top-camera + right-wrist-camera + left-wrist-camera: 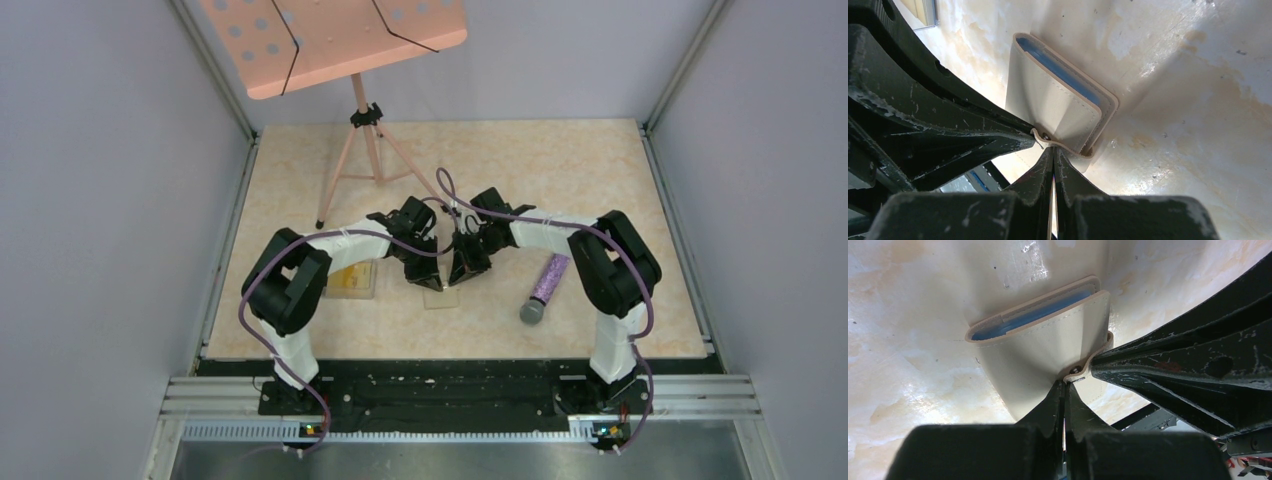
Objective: Put the credit cards into the card holder
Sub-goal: Close the card holder at the center of the board.
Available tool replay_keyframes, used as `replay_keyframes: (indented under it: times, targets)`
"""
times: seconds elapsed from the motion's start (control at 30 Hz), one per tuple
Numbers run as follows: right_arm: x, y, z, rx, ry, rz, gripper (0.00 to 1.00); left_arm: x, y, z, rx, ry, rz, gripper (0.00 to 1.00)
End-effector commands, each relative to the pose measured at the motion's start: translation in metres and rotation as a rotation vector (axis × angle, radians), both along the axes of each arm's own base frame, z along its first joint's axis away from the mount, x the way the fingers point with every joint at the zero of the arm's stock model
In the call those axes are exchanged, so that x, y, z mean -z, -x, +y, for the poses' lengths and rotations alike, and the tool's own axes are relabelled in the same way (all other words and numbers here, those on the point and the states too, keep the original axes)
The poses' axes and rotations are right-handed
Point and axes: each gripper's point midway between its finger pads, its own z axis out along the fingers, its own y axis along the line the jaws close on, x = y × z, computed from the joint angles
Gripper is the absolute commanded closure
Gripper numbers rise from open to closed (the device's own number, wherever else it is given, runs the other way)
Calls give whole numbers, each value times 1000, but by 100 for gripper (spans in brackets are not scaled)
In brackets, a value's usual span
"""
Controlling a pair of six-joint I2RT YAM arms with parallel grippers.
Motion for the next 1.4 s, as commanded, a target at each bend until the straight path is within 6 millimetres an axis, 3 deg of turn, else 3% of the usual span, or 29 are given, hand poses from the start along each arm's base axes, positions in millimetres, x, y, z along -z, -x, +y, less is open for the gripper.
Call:
replay_keyframes:
  times: [0.0, 0.13, 0.33, 0.57, 1.03, 1.37]
  targets:
    - [12, 5, -3, -19, 30, -7, 100, 27, 12, 17, 13, -93, 41, 100]
    - [0, 2, 1, -19, -7, -34, 100, 17, 8, 13, 13, -72, 16, 100]
    - [-19, -3, 8, -11, -65, -82, 100, -16, -5, -3, 17, 25, -65, 100]
    - [-29, -7, 10, -2, -83, -112, 100, -40, -13, -11, 13, 70, -113, 100]
    - [-22, -7, 11, 9, -72, -87, 100, -48, -19, -14, 4, 94, -141, 100]
    - [-16, -4, 12, 3, -60, -72, 100, -35, -18, -8, -4, 37, -115, 100]
